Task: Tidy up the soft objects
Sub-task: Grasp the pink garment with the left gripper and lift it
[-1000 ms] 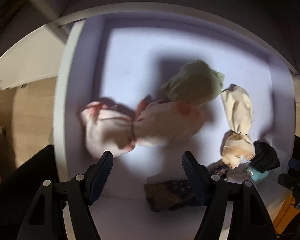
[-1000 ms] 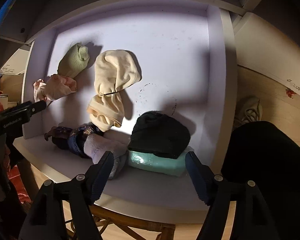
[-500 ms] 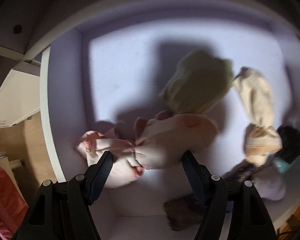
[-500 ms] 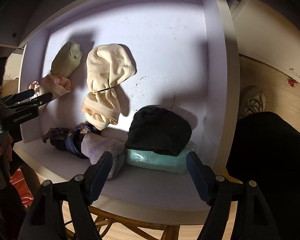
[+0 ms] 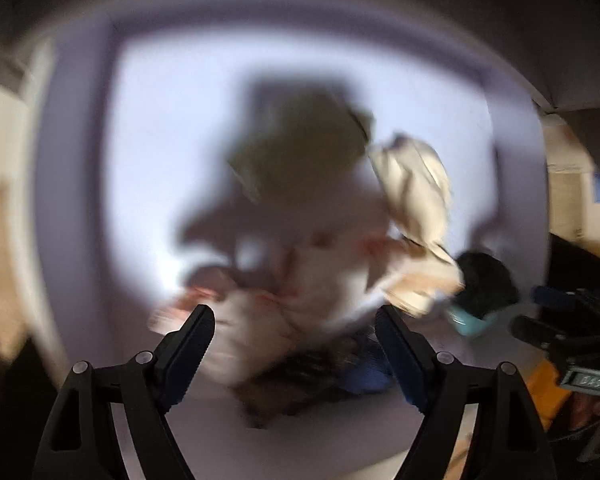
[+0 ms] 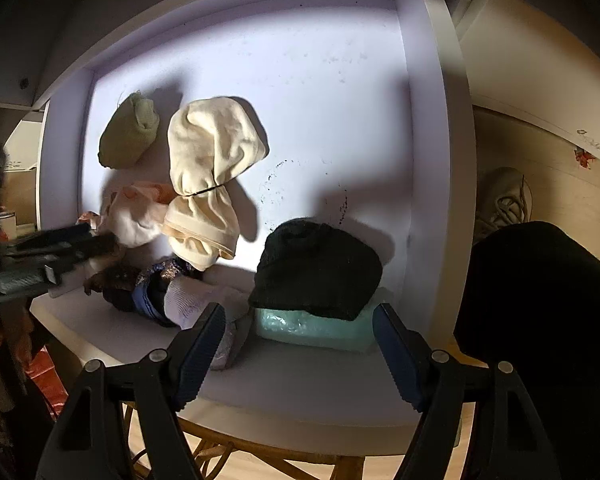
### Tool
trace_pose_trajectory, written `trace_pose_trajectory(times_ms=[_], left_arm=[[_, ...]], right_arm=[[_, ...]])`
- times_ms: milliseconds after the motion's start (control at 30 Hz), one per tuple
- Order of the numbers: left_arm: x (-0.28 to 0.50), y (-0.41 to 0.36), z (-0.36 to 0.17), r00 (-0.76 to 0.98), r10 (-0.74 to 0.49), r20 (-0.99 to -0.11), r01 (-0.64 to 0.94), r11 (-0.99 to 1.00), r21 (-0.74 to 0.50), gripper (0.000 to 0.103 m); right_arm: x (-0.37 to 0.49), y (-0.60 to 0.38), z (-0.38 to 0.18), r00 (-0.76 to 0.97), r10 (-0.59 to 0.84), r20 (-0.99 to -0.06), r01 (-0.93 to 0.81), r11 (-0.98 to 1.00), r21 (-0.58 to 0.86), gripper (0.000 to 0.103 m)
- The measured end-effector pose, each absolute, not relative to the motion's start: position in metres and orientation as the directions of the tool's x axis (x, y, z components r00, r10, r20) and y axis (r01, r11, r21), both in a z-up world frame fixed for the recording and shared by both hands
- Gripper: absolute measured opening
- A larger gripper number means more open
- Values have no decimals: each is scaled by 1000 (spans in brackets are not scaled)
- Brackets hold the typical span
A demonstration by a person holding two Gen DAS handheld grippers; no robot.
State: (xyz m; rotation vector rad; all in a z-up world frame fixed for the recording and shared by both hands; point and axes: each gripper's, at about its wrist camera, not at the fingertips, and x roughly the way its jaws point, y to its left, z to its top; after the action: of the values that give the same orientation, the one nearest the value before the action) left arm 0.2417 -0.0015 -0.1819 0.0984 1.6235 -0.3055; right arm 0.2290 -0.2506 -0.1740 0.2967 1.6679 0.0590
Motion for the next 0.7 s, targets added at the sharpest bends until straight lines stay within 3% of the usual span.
trace_pose_trajectory(times_ms=[100,267,433,533,700], left_arm=[[246,-4,-181,-40,-12,-999,318,948,-24,84],[226,-33,-211,-120,65,-991,494,869,-2,84],[209,-55,-233,-95,185,-978,641,763,82,84],[214,-58,-244,-74,201,-977,603,789,116,84],[232,-39,-249,-131,77,-988,412,911,17,79]], right_arm=[[229,-249,-175,-92,230,-969,156,964,214,77],[228,-250,-176,-95,230,-969,159,964,213,77],[227,-250,-177,-98,230,-968,160,964,213,77],[227,-250,-177,-99,232,-968,162,963,214,77],[228,-247,-175,-96,232,-968,154,964,216,77]])
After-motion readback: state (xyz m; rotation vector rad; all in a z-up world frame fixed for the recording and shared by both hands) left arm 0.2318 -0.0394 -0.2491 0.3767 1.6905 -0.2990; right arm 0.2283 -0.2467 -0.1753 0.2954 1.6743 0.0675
